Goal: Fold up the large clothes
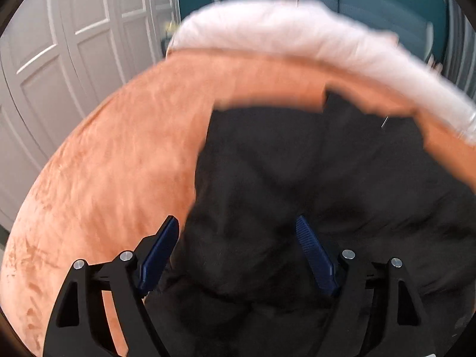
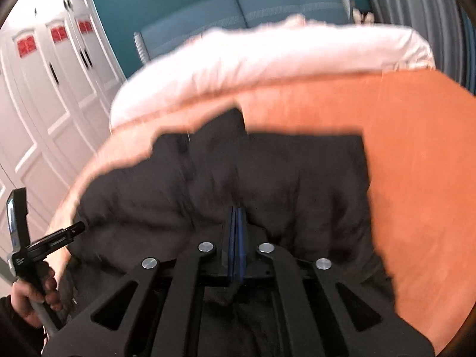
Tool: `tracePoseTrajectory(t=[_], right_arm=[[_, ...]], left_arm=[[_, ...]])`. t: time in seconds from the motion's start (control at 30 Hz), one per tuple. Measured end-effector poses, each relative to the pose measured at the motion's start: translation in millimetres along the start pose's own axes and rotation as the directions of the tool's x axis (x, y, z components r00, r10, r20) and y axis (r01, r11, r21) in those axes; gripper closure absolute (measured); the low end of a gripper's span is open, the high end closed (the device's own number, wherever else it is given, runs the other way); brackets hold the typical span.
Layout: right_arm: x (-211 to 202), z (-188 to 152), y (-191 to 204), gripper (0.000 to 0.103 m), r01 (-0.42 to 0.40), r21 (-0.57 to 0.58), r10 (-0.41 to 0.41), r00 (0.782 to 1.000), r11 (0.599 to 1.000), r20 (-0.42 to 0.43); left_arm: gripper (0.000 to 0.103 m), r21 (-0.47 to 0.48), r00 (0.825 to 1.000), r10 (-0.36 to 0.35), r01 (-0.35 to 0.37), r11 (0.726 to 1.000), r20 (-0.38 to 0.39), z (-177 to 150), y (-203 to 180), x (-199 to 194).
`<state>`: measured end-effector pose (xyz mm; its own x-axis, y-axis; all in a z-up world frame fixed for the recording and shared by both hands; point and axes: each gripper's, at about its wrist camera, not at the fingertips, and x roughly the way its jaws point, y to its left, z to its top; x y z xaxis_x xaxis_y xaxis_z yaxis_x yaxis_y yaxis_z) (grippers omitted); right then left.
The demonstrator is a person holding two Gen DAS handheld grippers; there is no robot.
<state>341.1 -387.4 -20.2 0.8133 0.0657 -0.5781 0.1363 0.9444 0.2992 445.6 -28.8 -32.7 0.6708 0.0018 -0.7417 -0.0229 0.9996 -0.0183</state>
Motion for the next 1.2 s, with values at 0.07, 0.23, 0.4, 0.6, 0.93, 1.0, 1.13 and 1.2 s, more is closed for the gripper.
tracePoseTrajectory(t=[0.07,0.23,0.4,0.6,0.93,1.0,1.13,1.2], right_arm=[[-3.3,15.1,4.4,0.101,-0.014,0.004,0.014,0.999,1.000,0.042],[61.3,18.5,8.1,0.102,0.065,-0.047,-0.069,0.995,0.997,-0.078],[109.9,-0.6,-5.9,0.103,0.059,-0.063,-0.067,0.989,0.996,-0.135],[141.2,-1.4,-8.4,0.103,0.032,-0.044,-0.039,0.987,0.999,-0.157],[95.3,3.3,-12.6,0.101,0.029,0.027,-0.026,0.992,0.999,-0.125],[51.4,-3.6,-19.3,0.090,-0.001,0.042,0.005,0.995,0.999,-0.098],[-35.3,-44.9,-39.2,0.045,0.080,-0.027,-0.083,0.989,0.996,-0.126],[-60.3,-69.6,-49.2,0.039,0.139,-0.036,-0.143,0.970,0.990,-0.198]], left_arm=[[0.024,-0.024,0.997,-0.032,0.034,0.999,0.069,20.2,-2.3,-16.3],[0.022,0.005,1.000,0.000,0.000,1.000,0.016,48.0,-26.6,20.9],[0.005,0.002,0.999,0.014,-0.014,1.000,-0.036,35.7,-27.0,83.1],[0.005,-0.040,1.000,-0.010,0.009,0.999,-0.012,28.7,-25.4,114.4],[0.005,-0.051,0.999,-0.026,0.024,0.998,-0.035,21.8,-13.8,97.9],[0.005,-0.065,0.996,-0.079,0.077,0.995,-0.038,13.4,9.7,66.3],[0.005,-0.090,0.990,-0.123,0.117,0.989,-0.067,-15.0,56.4,5.5],[0.005,-0.097,0.979,-0.133,0.118,0.988,-0.158,-38.6,78.3,-7.1]])
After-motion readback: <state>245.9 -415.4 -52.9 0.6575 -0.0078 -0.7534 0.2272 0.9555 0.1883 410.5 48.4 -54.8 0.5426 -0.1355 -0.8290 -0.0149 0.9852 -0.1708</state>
